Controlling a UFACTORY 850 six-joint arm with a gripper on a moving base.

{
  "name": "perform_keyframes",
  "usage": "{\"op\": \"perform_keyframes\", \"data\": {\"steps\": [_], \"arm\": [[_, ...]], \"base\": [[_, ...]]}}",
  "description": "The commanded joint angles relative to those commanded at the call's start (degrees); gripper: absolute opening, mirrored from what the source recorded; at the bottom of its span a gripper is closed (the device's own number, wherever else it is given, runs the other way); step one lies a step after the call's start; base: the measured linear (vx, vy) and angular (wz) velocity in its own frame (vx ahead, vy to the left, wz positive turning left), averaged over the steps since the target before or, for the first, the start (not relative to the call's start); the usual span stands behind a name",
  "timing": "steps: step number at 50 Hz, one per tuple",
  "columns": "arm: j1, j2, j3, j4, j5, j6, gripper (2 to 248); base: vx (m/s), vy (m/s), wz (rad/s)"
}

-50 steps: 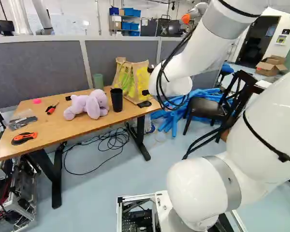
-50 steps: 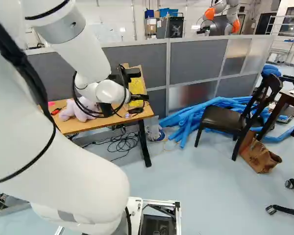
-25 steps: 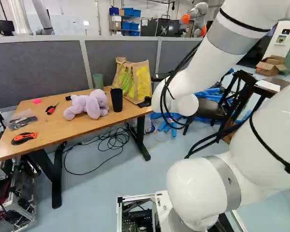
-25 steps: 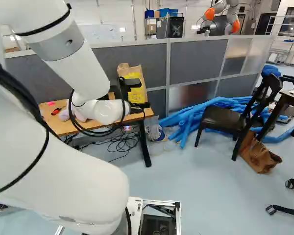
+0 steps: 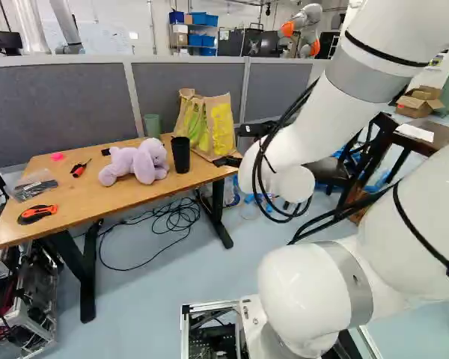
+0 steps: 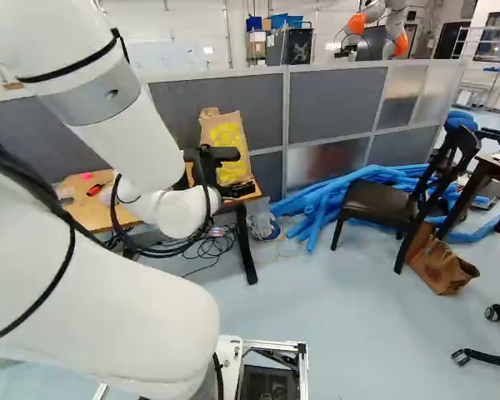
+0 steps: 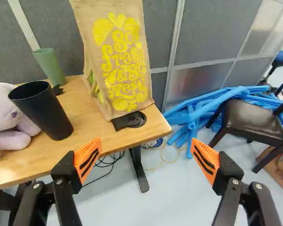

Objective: Pick up the bag on the ground and place it on the table

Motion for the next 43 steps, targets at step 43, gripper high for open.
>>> {"op": "perform_keyframes", "data": {"steps": [43], "arm": [[-0.38,1.10,3.43,-0.41,4.34,0.55,247]], "base": [[0.000,0.000,0.000]]}}
